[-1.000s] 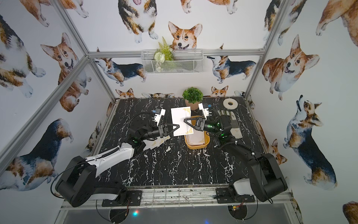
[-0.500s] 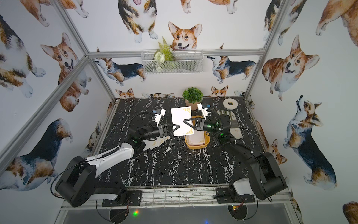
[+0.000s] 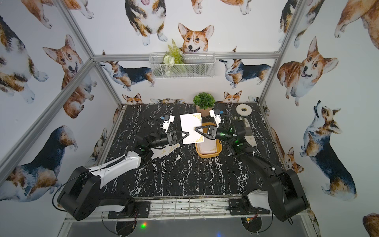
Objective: Take out the stationery paper from the storage box
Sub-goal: Pick up the stationery paper from the storage box.
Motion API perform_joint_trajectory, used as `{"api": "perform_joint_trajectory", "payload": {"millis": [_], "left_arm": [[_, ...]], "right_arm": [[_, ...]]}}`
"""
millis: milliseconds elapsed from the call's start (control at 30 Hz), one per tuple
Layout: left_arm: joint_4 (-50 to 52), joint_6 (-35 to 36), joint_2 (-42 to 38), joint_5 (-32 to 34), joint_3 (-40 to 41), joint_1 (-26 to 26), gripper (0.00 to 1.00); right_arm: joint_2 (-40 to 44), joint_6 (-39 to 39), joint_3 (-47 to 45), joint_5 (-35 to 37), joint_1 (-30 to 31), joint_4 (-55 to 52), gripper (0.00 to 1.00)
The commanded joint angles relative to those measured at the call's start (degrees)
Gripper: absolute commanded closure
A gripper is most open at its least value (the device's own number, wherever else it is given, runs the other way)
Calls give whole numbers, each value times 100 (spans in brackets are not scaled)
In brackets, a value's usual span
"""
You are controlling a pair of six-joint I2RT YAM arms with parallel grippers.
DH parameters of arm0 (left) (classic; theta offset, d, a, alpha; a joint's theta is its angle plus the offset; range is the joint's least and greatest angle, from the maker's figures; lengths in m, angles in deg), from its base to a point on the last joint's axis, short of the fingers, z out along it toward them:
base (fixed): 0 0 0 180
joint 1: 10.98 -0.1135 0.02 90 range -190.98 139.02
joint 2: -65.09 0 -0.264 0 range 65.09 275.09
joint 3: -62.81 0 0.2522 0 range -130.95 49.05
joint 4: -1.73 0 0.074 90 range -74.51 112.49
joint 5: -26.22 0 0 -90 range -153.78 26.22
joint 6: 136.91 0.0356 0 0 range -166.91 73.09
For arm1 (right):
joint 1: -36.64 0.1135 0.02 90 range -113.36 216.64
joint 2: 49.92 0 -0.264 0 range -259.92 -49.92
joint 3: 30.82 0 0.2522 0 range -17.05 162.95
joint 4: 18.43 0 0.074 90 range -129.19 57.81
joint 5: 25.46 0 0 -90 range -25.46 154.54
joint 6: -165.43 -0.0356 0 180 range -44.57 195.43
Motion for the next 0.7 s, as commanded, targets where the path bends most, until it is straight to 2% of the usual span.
{"api": "perform_joint_trajectory", "payload": {"millis": [0, 67, 100, 133, 200, 233, 267, 333, 367, 467, 667], "left_arm": [[-7, 48, -71, -15, 11, -44, 100], [69, 97, -111, -13, 21, -68, 100], [107, 114, -131, -5, 29, -74, 100], [164, 145, -149, 9, 36, -83, 100], [277, 209, -176, 18, 46, -97, 100], [322, 238, -186, 29, 54, -109, 100], [407, 278, -211, 62, 63, -127, 100], [533, 339, -268, 110, 94, -158, 100], [585, 362, -295, 126, 111, -187, 100], [1135, 575, -450, 313, 125, -335, 100], [4279, 1514, -719, 1784, -315, -898, 100]], "right_arm": [[48, 116, 80, 66, -9, -168, 99], [67, 164, 106, 87, -9, -260, 98], [76, 192, 115, 107, -9, -320, 88], [77, 236, 128, 117, -9, -387, 85], [83, 265, 124, 142, -9, -426, 95], [85, 277, 116, 159, -9, -435, 96], [85, 284, 115, 179, -9, -459, 92], [78, 293, 107, 186, -11, -492, 65], [77, 293, 111, 186, -10, -504, 59], [83, 372, 115, 222, -10, -662, 30], [234, 892, 177, 571, -9, -1534, 22]]}}
